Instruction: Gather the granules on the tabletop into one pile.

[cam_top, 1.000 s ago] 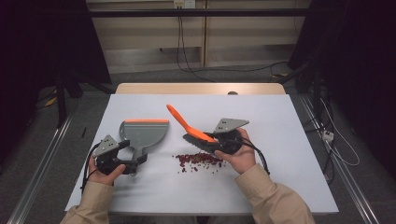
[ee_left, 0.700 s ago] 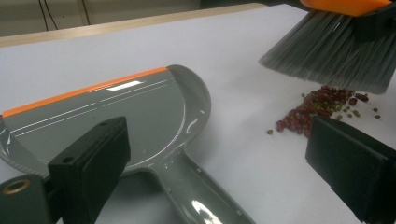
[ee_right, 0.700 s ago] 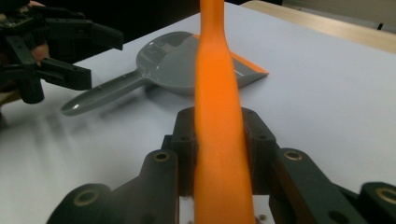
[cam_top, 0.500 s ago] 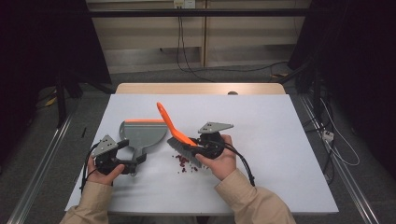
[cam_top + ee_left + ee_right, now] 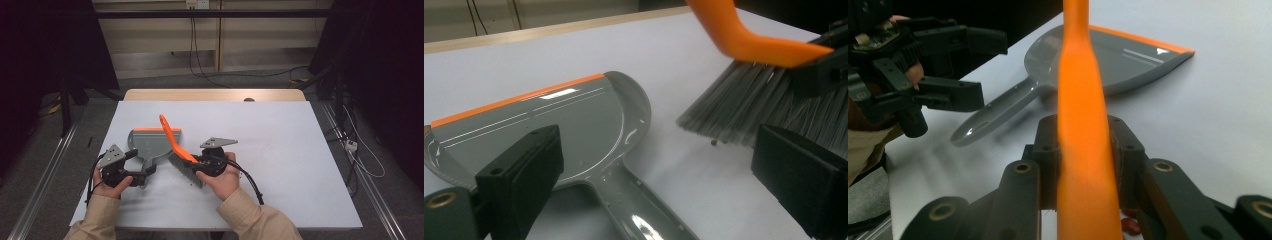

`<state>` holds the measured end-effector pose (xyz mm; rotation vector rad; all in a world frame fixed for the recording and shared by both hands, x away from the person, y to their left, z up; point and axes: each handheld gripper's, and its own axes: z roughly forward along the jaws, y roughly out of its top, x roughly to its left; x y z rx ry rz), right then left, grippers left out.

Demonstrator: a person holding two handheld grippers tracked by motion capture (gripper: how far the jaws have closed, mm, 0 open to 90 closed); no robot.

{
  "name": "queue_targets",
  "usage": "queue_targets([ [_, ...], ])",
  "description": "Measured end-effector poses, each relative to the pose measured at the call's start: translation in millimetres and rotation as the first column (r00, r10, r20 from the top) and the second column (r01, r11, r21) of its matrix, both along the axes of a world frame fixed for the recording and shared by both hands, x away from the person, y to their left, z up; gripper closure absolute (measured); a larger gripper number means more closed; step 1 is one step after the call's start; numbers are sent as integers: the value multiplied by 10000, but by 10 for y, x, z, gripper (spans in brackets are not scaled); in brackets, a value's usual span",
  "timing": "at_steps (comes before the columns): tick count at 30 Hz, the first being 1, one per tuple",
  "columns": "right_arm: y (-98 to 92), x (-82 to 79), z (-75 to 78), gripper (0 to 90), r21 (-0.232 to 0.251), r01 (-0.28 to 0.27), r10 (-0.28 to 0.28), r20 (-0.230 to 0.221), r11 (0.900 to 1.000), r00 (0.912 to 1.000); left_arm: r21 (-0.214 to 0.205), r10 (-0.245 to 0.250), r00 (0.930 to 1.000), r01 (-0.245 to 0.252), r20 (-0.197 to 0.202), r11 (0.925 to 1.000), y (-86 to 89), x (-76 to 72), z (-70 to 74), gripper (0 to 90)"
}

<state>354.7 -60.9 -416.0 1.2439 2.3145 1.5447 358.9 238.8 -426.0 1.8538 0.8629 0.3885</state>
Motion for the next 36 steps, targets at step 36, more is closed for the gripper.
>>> queue_targets([
  [36,-545,16,-233,709,-681,2202,-2272,-1221,9731,9662,53,18,10000,-19,37,10000,-13,-11,1,64],
])
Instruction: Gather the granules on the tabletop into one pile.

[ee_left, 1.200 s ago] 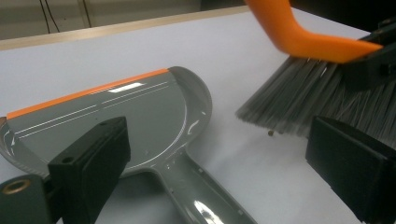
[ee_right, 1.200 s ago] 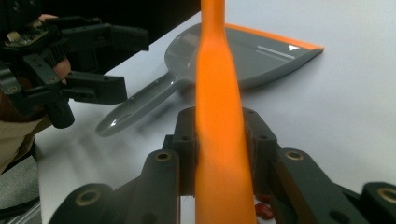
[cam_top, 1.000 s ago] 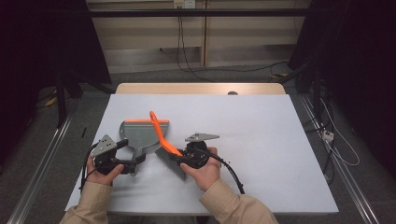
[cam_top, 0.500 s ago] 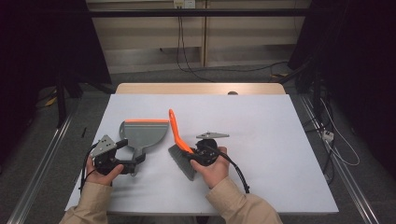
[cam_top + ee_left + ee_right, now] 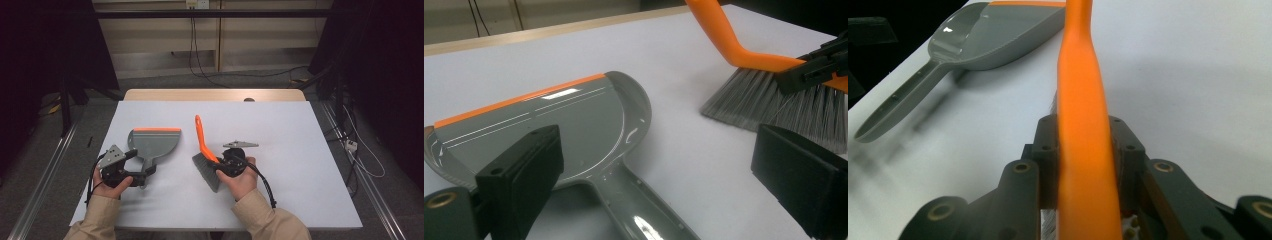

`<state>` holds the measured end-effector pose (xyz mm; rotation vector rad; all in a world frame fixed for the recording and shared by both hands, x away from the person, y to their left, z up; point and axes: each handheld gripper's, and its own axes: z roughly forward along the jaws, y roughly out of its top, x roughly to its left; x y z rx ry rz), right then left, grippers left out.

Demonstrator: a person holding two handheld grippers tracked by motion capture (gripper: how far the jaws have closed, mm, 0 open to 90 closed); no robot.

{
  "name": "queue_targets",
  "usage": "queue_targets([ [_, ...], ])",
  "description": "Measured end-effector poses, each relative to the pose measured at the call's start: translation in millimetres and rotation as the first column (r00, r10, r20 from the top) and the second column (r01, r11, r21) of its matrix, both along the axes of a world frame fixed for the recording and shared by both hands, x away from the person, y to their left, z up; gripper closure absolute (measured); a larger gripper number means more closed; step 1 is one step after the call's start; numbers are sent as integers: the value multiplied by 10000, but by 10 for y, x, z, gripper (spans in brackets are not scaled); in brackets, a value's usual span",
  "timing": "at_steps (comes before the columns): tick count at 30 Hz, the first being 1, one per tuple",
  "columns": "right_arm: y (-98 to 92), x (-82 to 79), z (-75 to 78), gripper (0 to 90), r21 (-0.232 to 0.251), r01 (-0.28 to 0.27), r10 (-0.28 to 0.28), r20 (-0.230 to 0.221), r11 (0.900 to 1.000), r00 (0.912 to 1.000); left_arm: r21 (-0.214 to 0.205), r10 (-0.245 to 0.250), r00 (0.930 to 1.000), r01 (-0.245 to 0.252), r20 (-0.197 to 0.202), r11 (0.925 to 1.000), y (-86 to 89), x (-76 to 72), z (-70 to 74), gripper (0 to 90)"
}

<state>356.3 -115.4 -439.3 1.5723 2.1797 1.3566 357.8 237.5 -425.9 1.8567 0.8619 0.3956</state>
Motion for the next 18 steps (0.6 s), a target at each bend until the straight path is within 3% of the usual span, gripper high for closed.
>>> queue_targets([
  [18,-242,-17,9,708,-121,335,-336,-10,9994,9994,115,-34,10000,34,9,9999,-3,4,-3,63],
])
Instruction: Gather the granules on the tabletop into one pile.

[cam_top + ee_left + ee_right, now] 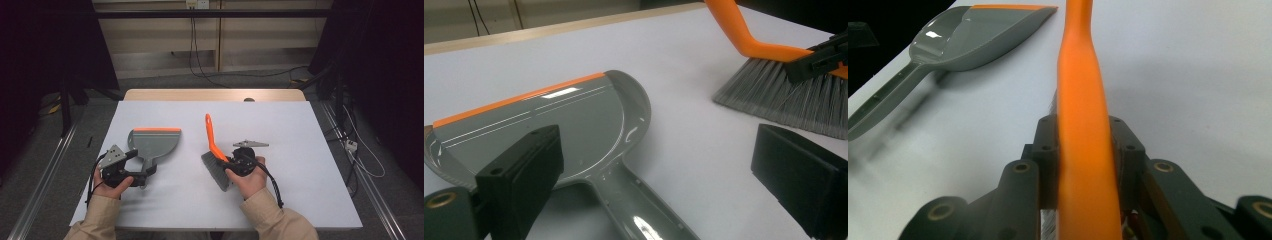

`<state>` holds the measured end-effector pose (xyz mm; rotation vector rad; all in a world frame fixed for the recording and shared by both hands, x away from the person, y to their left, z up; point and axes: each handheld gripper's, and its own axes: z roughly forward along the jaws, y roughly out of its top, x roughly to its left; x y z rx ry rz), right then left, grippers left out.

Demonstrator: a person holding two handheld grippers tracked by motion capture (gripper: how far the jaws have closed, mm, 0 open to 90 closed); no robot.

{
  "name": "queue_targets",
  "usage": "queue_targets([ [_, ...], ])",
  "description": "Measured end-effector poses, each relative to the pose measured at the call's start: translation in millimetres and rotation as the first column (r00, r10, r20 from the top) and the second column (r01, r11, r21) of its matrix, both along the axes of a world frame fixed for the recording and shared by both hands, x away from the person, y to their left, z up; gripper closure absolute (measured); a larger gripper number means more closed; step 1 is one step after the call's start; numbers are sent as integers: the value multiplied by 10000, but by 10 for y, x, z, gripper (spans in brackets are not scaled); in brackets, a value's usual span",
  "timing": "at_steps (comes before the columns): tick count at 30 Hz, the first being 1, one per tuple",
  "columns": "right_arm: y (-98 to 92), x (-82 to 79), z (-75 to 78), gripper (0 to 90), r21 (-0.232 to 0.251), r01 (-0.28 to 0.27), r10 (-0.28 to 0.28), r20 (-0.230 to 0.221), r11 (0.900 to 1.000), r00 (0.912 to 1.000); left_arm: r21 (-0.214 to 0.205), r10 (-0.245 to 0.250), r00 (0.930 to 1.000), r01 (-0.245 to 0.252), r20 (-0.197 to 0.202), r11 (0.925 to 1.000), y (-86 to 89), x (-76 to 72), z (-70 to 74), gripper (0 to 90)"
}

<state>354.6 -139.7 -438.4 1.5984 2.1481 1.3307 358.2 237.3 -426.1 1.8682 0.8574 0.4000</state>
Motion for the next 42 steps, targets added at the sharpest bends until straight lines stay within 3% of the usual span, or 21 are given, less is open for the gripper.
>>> queue_targets([
  [20,-103,24,43,710,-78,8,-6,167,10000,9999,-47,11,10000,-11,-42,10000,-12,3,-8,64],
  [25,-117,26,75,711,232,-68,63,242,9997,9997,-49,20,10000,-20,-48,10000,-10,5,-8,63],
  [31,-203,32,248,712,612,13,-55,693,9981,9976,-55,12,10000,-13,-56,10000,-10,5,-9,63],
  [36,-353,58,312,712,295,302,-329,987,9991,9946,-54,26,10000,-26,-43,10000,-4,6,-7,63],
  [39,-450,65,303,711,-431,596,-533,1358,9973,9893,-56,22,10000,-23,-34,10000,0,5,-2,63],
  [42,-543,62,247,712,-1231,990,-785,1611,9875,9838,-69,42,10000,-42,-53,10000,-2,8,-6,63],
])
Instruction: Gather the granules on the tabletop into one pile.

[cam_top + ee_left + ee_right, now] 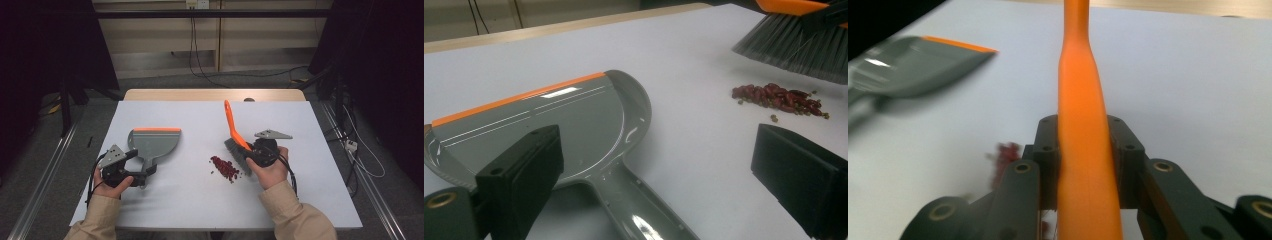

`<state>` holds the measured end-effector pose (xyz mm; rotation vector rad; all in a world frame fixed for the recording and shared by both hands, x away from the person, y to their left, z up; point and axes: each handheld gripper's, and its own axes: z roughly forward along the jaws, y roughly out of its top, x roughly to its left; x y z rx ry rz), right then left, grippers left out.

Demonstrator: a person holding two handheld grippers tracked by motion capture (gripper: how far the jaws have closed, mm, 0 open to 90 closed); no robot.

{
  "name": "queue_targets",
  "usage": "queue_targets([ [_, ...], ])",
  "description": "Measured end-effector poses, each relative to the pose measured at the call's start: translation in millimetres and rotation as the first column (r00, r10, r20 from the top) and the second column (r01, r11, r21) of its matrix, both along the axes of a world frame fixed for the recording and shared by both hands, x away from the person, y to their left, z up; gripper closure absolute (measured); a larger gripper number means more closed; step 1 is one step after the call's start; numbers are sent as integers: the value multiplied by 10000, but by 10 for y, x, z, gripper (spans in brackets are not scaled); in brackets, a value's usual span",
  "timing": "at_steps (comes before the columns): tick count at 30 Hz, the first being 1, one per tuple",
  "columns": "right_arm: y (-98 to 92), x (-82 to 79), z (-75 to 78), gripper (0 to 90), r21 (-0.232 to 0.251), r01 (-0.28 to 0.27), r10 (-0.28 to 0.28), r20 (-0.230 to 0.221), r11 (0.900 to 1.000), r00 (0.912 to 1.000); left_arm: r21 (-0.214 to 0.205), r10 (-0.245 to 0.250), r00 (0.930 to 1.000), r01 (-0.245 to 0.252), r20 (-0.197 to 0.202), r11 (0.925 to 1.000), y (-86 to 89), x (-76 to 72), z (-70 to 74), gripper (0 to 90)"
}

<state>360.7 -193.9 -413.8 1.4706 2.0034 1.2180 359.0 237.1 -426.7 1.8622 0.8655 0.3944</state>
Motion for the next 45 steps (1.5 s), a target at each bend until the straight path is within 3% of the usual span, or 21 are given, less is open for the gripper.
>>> queue_targets([
  [5,-36,-30,-140,712,-1022,456,-434,231,9937,9988,-34,7,10000,-7,-28,10000,-16,1,-6,63],
  [17,339,-121,-195,713,-1526,180,-48,862,9881,9963,68,-76,10000,76,-8,9999,-21,1,-9,63],
  [28,498,-99,-204,713,-1259,92,34,998,9920,9950,2,-24,10000,24,-40,10000,-14,-2,-6,63],
  [32,429,-87,-162,712,-1075,88,35,1140,9942,9935,-8,-28,10000,28,-30,10000,-9,-2,-4,63],
  [38,207,60,-78,712,-825,-627,735,1347,9946,9882,-12,-8,10000,8,-38,10000,-12,-1,-6,63],
  [42,98,253,-83,712,-1099,-1739,1884,1396,9786,9721,-11,19,10000,-19,-43,10000,-3,2,-4,63],
  [43,78,307,-91,712,-1030,-2159,2293,1442,9710,9626,-2,14,10000,-14,-44,10000,1,3,-3,64],
  [45,70,387,-94,712,-1395,-2658,2863,1561,9539,9454,-16,28,10000,-28,-50,10000,6,4,-1,63],
])
